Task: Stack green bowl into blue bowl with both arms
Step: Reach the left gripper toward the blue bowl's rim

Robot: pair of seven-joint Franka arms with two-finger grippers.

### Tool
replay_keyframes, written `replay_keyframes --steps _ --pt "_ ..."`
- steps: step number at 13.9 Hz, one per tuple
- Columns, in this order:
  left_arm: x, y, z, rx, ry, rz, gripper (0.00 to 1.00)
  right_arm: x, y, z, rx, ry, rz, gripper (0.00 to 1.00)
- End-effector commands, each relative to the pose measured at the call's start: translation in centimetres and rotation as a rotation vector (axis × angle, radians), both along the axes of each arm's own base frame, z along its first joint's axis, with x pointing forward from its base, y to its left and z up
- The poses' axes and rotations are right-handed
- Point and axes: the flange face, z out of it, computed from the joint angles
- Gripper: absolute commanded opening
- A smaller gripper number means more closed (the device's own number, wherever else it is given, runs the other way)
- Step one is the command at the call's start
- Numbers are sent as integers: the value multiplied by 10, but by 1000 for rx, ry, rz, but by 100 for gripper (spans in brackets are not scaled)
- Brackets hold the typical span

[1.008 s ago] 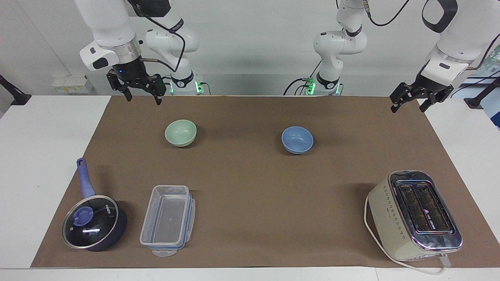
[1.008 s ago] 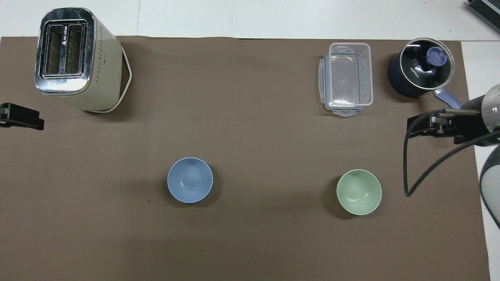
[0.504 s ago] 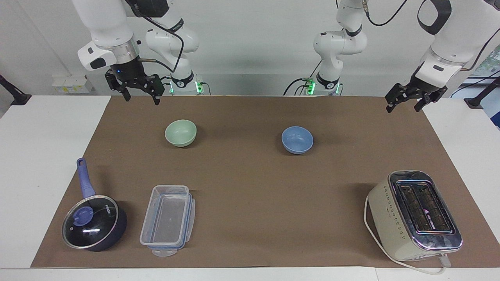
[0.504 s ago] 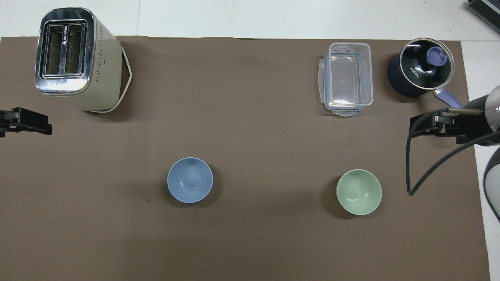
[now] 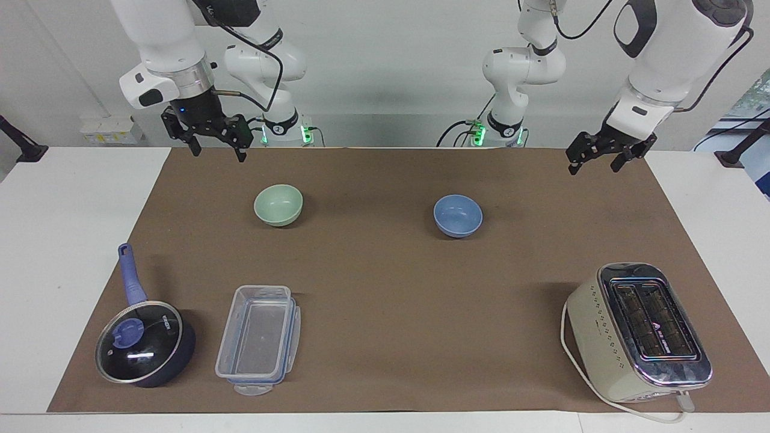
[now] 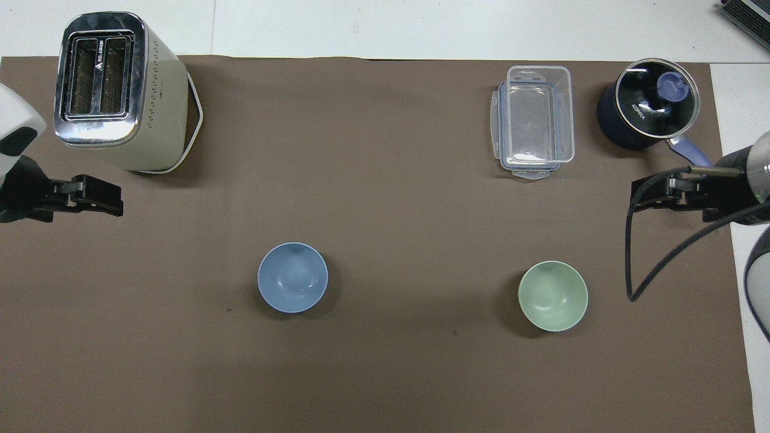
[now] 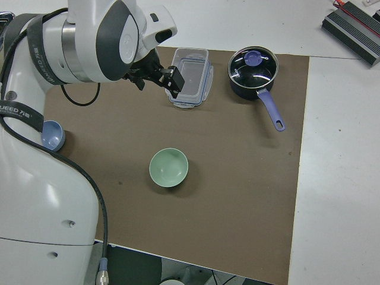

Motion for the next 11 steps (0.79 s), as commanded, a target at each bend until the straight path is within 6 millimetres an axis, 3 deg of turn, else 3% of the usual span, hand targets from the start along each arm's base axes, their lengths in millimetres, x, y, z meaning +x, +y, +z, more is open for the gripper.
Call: replay_keyframes --steps 1,5,11 --pt "-14 -13 0 11 -24 22 100 -3 -3 2 17 -13 13 100" --pt "-23 -40 -20 12 -21 34 100 -3 -3 2 17 -12 13 100" --pt "-38 -61 -50 7 -32 44 100 -3 -2 2 15 -14 14 100"
